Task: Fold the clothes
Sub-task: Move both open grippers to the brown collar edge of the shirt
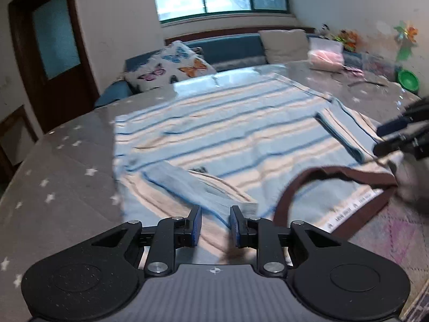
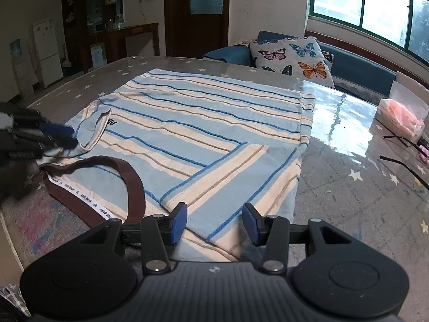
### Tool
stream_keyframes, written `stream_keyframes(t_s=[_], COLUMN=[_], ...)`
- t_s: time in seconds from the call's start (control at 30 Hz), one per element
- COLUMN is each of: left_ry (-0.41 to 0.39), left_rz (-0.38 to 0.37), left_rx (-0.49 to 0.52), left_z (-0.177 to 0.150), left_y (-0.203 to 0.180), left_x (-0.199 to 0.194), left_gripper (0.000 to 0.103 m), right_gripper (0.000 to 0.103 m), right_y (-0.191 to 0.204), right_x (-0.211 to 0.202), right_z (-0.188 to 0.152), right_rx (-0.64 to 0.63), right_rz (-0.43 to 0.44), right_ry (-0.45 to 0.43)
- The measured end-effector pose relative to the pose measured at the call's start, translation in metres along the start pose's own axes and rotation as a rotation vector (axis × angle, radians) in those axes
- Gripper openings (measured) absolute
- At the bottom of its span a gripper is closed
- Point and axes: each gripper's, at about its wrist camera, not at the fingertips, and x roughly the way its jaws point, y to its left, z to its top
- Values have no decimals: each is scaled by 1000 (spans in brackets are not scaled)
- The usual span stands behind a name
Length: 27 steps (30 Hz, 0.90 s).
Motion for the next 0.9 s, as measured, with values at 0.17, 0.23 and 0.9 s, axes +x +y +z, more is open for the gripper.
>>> stream_keyframes(t_s=[0.17, 0.23, 0.9], left_ry=[-44, -59, -62], left_rz=[-42, -41, -17], left_rx=[62, 52, 28], left_z=[-4, -1, -4], left_y=[-8, -7, 30], left_x=[-11, -12, -51], left_gripper=[27, 27, 41], right_gripper=[46, 46, 46], right_y=[-1, -2, -6], right_x=[1, 2, 23], right_z=[-1, -1, 24], right_rx=[2, 8, -19], right_rz=[-2, -4, -25], right_ry=[4, 1, -44])
